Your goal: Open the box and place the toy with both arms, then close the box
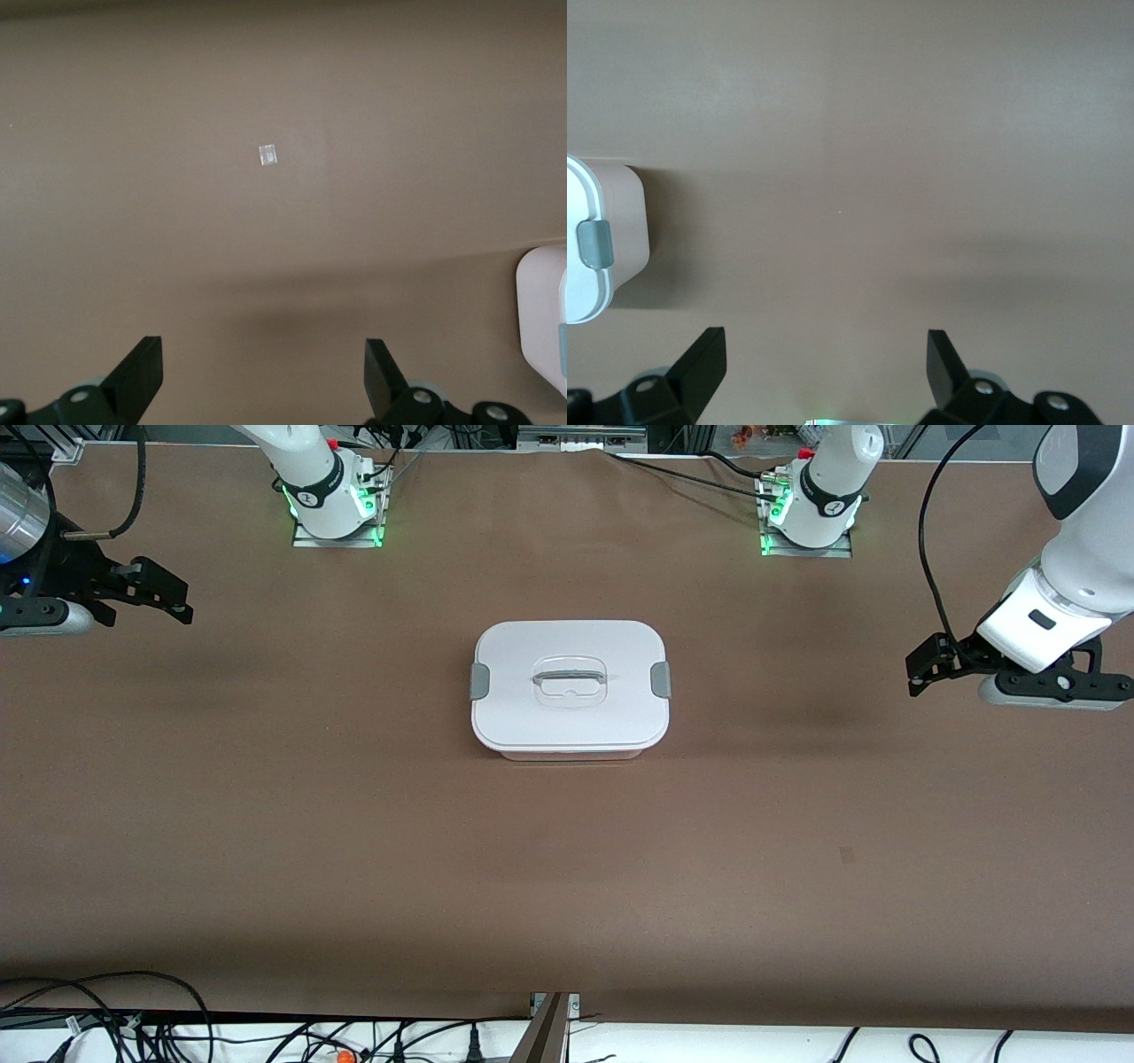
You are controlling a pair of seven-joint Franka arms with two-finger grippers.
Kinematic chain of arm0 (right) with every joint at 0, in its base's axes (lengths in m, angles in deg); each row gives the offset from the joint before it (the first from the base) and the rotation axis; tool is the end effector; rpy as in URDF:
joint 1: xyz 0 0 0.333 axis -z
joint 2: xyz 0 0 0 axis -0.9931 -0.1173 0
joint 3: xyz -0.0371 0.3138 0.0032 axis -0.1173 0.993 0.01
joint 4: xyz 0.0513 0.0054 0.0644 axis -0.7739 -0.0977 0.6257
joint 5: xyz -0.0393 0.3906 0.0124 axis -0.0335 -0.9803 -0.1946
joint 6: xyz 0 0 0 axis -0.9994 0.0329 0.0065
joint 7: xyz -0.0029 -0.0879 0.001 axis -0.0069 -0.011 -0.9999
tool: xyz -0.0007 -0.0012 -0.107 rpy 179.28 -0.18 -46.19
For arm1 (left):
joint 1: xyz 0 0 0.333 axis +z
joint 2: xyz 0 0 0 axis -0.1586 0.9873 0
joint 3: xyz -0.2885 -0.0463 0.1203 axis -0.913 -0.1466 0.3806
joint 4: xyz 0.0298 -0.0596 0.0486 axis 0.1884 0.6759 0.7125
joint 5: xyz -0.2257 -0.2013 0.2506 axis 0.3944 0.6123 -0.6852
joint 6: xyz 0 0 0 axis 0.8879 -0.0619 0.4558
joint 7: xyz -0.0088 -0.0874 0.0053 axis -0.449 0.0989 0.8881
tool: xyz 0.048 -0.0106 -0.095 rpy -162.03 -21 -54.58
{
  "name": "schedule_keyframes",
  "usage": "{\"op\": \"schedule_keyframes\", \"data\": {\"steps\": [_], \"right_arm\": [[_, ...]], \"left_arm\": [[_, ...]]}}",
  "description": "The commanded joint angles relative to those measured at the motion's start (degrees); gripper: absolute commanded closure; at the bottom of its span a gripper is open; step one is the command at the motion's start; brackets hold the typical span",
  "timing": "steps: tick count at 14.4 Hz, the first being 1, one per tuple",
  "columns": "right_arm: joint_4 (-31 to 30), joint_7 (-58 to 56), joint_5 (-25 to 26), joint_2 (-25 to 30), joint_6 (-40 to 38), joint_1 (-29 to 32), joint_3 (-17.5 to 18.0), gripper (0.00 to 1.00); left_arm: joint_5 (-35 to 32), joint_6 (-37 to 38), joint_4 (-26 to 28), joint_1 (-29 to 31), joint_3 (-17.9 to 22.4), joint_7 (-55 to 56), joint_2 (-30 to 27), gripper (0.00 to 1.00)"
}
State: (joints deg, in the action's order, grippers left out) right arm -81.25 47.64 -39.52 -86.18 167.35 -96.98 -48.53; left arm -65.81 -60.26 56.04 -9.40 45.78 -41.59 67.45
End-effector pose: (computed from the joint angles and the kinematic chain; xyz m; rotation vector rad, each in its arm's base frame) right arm 0.5332 0.0344 0.6130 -3.1284 -0.0546 0.0706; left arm 0.5663 -0.0448 0.5582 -3.0984 0.0899 -0.0912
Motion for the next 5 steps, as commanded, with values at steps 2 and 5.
{"op": "schedule_keyframes", "data": {"steps": [2,5], "right_arm": [[1.3,0.6,-0.2,-0.5,-0.4,-0.3,0.0,0.0],[1.3,0.6,-0.2,-0.5,-0.4,-0.3,0.0,0.0]], "left_arm": [[0.8,3.1,-1.1,-0.4,0.4,0.5,0.0,0.0],[0.9,3.2,-1.2,0.0,0.7,0.4,0.1,0.0]]}}
